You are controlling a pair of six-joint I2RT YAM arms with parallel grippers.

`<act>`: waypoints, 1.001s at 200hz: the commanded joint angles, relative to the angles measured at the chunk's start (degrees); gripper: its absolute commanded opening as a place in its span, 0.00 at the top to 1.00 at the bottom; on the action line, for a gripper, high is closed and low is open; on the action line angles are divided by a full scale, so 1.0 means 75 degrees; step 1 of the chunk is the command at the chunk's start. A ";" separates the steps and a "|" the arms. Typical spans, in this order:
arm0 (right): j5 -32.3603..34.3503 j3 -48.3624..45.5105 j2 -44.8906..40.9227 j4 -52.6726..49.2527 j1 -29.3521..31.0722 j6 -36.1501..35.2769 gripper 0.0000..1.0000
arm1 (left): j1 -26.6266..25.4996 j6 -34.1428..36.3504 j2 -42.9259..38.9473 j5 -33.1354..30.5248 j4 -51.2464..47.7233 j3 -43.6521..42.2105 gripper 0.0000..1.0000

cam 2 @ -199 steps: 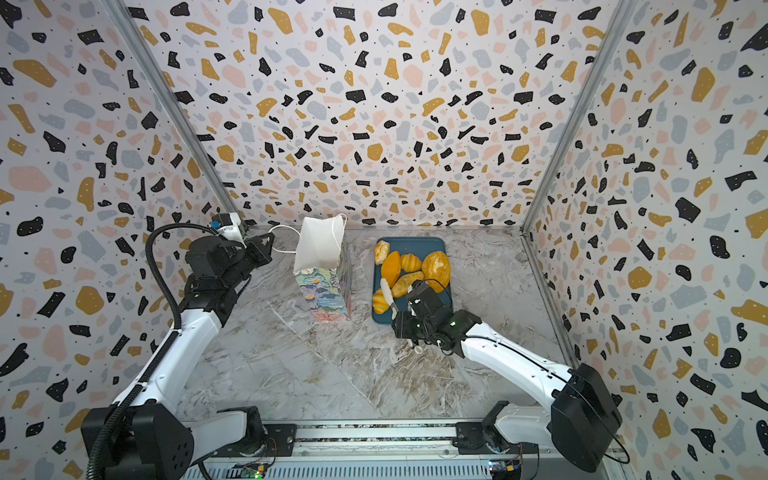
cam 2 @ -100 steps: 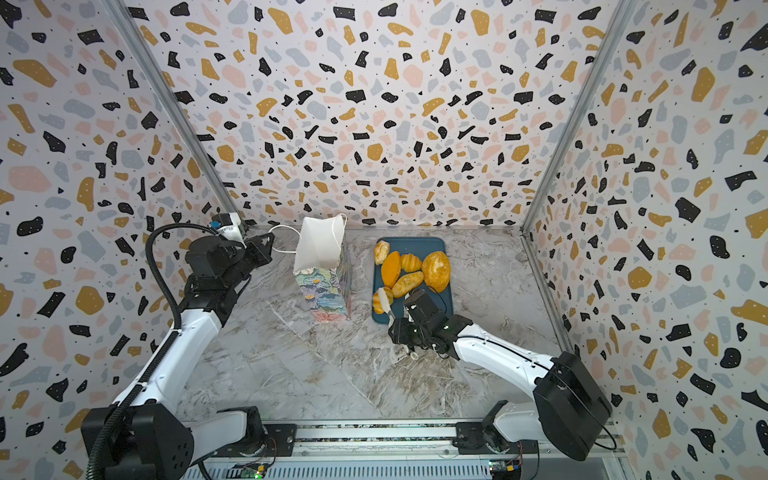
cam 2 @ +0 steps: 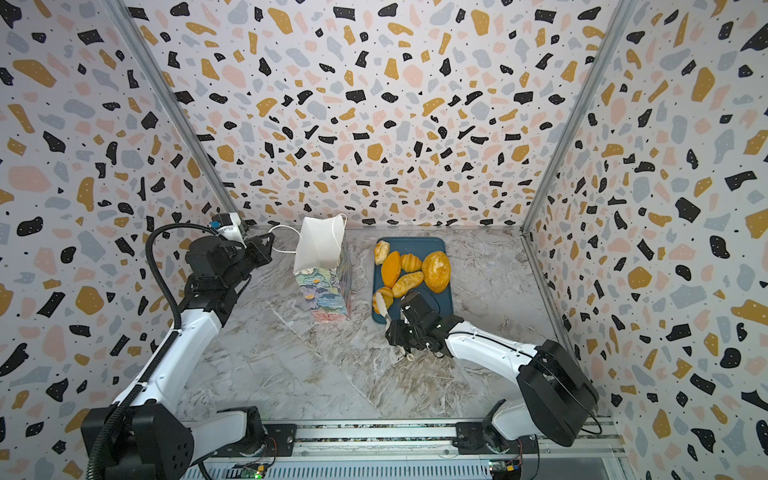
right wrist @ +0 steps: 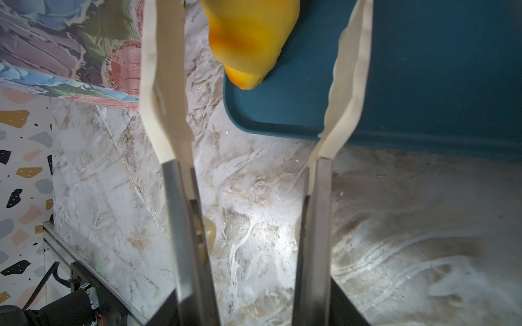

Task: Place the fake bread into the paper bag
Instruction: 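Close the tongs around a yellow striped roll with the right gripper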

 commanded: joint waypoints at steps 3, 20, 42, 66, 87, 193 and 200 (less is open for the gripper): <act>-0.0140 0.0476 0.0118 0.0301 0.0039 0.0033 0.44 | -0.0040 0.0069 -0.0026 0.0006 0.0213 -0.0021 1.00; -0.0166 0.0604 0.0250 0.0291 0.0039 -0.0023 0.44 | -0.0040 0.0068 -0.0026 0.0011 0.0202 -0.0021 1.00; -0.0184 0.0722 0.0395 0.0340 0.0039 -0.0050 0.44 | -0.0042 0.0063 -0.0032 0.0011 0.0194 -0.0021 1.00; -0.0370 0.0774 0.0529 0.0586 0.0016 -0.0016 0.44 | -0.0040 0.0057 -0.0029 0.0016 0.0201 -0.0021 1.00; -0.0450 0.0875 0.0695 0.0598 -0.0020 0.0020 0.44 | -0.0049 0.0067 -0.0027 0.0025 0.0201 -0.0021 1.00; -0.0648 0.1154 0.1180 0.0611 -0.0222 -0.0006 0.62 | -0.0044 0.0113 -0.0054 -0.0020 0.0144 0.0003 1.00; -0.0649 0.1149 0.1150 0.0618 -0.0225 -0.0009 0.63 | -0.0040 0.0100 -0.0054 -0.0011 0.0155 -0.0003 1.00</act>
